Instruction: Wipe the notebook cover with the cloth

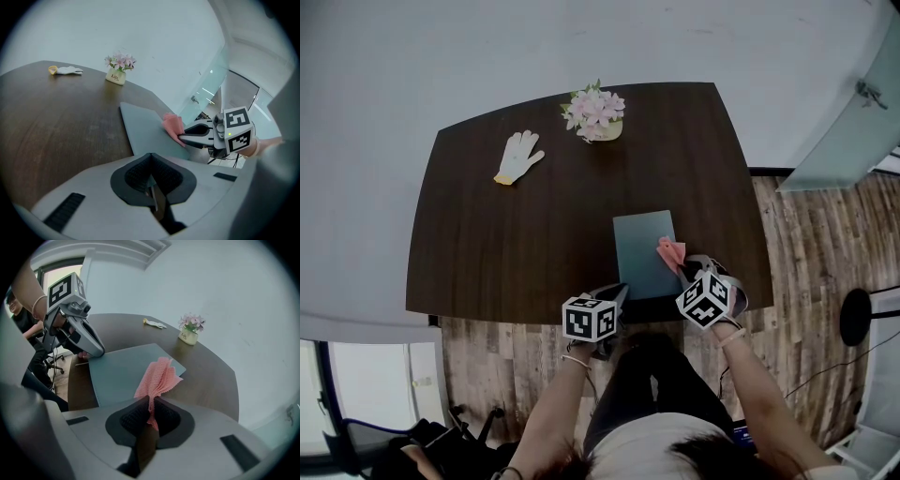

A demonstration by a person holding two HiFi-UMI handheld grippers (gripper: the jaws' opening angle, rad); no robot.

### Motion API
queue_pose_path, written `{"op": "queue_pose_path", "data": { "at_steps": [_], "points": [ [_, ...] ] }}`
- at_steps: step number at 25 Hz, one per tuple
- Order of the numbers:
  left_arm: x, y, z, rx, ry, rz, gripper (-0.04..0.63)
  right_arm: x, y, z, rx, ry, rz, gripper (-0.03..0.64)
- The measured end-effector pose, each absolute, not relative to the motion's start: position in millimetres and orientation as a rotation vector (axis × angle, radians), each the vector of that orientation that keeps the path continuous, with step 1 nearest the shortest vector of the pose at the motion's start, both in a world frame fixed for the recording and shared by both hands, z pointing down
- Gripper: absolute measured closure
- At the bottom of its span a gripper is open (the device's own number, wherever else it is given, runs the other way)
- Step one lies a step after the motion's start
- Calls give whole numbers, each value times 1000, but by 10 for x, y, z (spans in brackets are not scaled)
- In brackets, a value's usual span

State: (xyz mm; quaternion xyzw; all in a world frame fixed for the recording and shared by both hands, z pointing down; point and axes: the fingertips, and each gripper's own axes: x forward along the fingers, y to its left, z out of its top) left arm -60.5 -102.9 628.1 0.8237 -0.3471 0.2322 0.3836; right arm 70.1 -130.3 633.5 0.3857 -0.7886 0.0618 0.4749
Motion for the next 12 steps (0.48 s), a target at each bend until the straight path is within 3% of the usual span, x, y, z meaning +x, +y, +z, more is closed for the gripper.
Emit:
{"op": "queue_pose_path", "data": {
  "at_steps": [12],
  "points": [
    [-643,-906,6204,2123,-904,570,577,762,-1276,5958,1046,-1979,110,586]
  ]
}}
